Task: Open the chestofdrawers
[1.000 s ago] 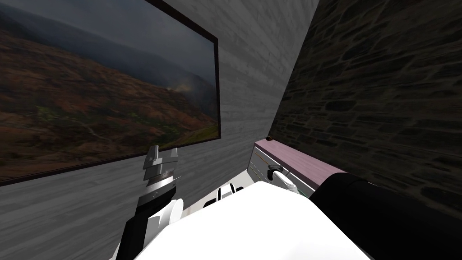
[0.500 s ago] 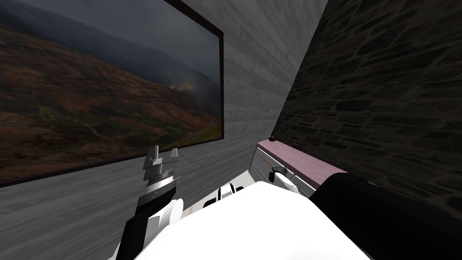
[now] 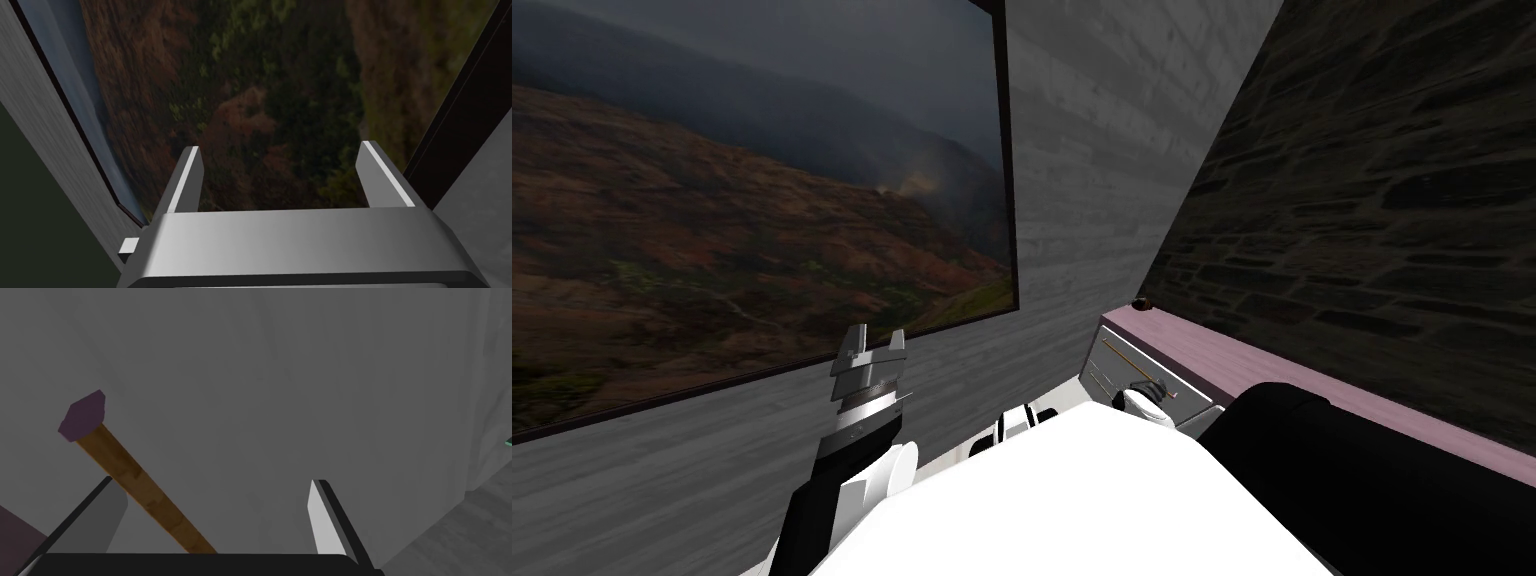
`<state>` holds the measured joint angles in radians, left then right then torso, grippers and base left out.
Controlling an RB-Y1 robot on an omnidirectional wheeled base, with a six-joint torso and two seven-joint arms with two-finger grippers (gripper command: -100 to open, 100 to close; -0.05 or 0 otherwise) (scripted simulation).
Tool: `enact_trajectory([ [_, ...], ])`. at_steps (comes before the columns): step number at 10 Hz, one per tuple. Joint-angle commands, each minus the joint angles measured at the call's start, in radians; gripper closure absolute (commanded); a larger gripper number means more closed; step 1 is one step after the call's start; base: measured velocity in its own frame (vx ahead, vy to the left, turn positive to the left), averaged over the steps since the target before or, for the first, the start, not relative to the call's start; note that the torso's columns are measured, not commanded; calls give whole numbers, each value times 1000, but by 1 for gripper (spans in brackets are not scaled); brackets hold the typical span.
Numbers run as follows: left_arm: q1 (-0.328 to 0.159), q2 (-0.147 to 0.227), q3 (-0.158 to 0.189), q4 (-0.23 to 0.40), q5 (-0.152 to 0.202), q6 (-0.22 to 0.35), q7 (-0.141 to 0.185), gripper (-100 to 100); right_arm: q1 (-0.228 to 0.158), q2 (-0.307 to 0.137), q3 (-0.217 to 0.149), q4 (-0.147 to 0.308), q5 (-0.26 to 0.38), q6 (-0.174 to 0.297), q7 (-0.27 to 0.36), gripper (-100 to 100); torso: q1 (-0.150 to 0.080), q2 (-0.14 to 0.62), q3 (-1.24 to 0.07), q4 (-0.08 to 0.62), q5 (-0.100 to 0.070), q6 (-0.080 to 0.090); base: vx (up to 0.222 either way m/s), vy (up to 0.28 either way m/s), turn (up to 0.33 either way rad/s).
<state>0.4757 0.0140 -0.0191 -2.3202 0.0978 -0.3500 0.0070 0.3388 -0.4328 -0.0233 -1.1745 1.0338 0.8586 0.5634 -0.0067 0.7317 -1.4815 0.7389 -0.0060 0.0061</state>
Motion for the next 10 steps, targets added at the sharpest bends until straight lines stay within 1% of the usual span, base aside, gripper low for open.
enact_trajectory([
  [1, 4, 0, 1, 3, 0, 1, 0, 0, -7, -12, 4, 60, 32, 64, 20, -100, 4, 0, -1, 0, 2, 0, 13, 56, 41],
  [2, 8, 0, -2, 5, 0, 3, 0, 0, -7, -12, 4, 60, 32, 64, 20, -100, 10, -1, -1, 0, 4, -3, 16, 50, 5],
  [5, 16, 3, -13, 10, -1, 6, 2, 0, -20, -26, 7, 125, 60, 124, 43, -100, 18, -4, -3, -2, 8, -8, 27, 64, 67],
  [7, 19, 4, -20, 12, -2, 6, 4, 0, -28, -32, 8, 164, 73, 158, 56, -100, 16, -2, -1, -2, 8, -8, 27, 74, 72],
  [8, 20, 5, -23, 12, -3, 6, 4, 0, -31, -33, 9, 174, 76, 166, 59, -100, 15, 0, 0, -2, 8, -7, 12, 68, 55],
  [9, 20, 5, -24, 13, -3, 6, 4, 0, -31, -30, 10, 172, 77, 159, 52, -100, 12, 2, 2, -2, 7, -7, -1, 26, 3],
  [10, 21, 6, -25, 13, -3, 6, 4, 0, -34, -24, 14, 185, 84, 164, 40, -100, 8, 4, 3, -1, 6, -6, -3, -90, 10],
])
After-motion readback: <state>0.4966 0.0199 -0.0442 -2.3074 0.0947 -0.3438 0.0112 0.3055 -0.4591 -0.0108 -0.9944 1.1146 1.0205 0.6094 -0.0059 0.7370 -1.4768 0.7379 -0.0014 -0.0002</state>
